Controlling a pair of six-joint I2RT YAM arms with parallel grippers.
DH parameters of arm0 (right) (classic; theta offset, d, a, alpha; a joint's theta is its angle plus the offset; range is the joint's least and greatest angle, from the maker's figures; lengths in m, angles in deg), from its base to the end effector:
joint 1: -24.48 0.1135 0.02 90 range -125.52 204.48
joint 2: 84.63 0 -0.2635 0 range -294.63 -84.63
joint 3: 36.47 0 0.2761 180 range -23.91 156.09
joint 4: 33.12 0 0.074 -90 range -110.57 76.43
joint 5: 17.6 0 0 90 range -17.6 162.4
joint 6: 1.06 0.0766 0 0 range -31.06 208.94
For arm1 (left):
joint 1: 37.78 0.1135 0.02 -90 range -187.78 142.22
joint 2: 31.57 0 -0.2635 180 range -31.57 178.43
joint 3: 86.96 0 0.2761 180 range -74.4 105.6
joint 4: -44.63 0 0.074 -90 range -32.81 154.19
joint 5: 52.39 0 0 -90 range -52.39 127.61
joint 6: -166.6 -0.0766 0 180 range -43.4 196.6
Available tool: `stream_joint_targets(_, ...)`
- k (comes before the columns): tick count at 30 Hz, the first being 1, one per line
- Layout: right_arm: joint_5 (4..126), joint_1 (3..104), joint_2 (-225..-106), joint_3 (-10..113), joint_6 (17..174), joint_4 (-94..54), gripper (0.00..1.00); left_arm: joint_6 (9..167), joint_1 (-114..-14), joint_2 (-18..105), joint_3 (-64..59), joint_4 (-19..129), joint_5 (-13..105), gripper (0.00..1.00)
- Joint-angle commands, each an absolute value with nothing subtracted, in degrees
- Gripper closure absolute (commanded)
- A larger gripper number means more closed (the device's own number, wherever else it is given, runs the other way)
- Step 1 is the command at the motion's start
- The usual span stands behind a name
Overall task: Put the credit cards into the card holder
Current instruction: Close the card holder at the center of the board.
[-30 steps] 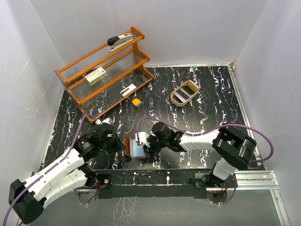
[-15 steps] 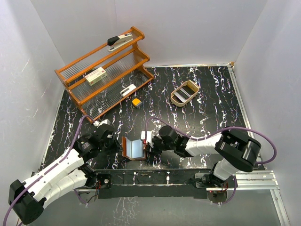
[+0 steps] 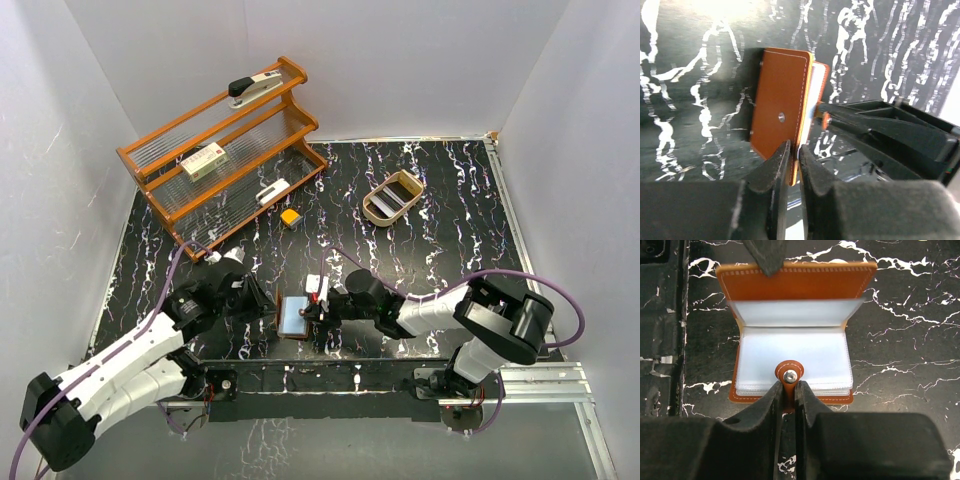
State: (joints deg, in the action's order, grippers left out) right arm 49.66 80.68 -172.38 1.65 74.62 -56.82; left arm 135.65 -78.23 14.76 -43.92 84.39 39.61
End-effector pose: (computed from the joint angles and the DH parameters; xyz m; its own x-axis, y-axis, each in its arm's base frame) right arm 0.1526 0.2812 0.1032 0.0017 -0.4075 -0.9132 -0.9901 0.1273 -0.0587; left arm 0.1685 -0.1472 0.1855 -0.8399 -0.4103 -0.3554 -0.1021 0.7624 -0.6390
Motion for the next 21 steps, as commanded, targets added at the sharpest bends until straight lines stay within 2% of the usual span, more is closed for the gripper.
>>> stream_joint_targets(1,47.9,80.8,-172.7,1.1,75.8,-64.7,0.95,136.8,-77.9,15.8,-46.9,72.8,47.7,0.85)
stream_joint_targets(5,48.4,80.8,-172.7,-0.2,75.8,-66.2,0.95,138.5,-77.9,19.0,-49.6,65.3,51.7,0.75)
stream_joint_targets(10,48.8,80.8,-172.4,-2.2,76.6,-68.6,0.95,139.1,-77.9,20.4,-51.9,61.8,51.2,0.71)
stream_joint_targets(13,49.3,80.8,-172.2,-3.0,77.0,-70.1,0.96,139.1,-77.9,21.3,-52.7,61.9,49.7,0.71)
stream_joint_targets(21,52.1,80.8,-171.6,-7.0,79.9,-76.0,0.96,136.7,-77.9,30.8,-52.0,64.2,47.5,0.82)
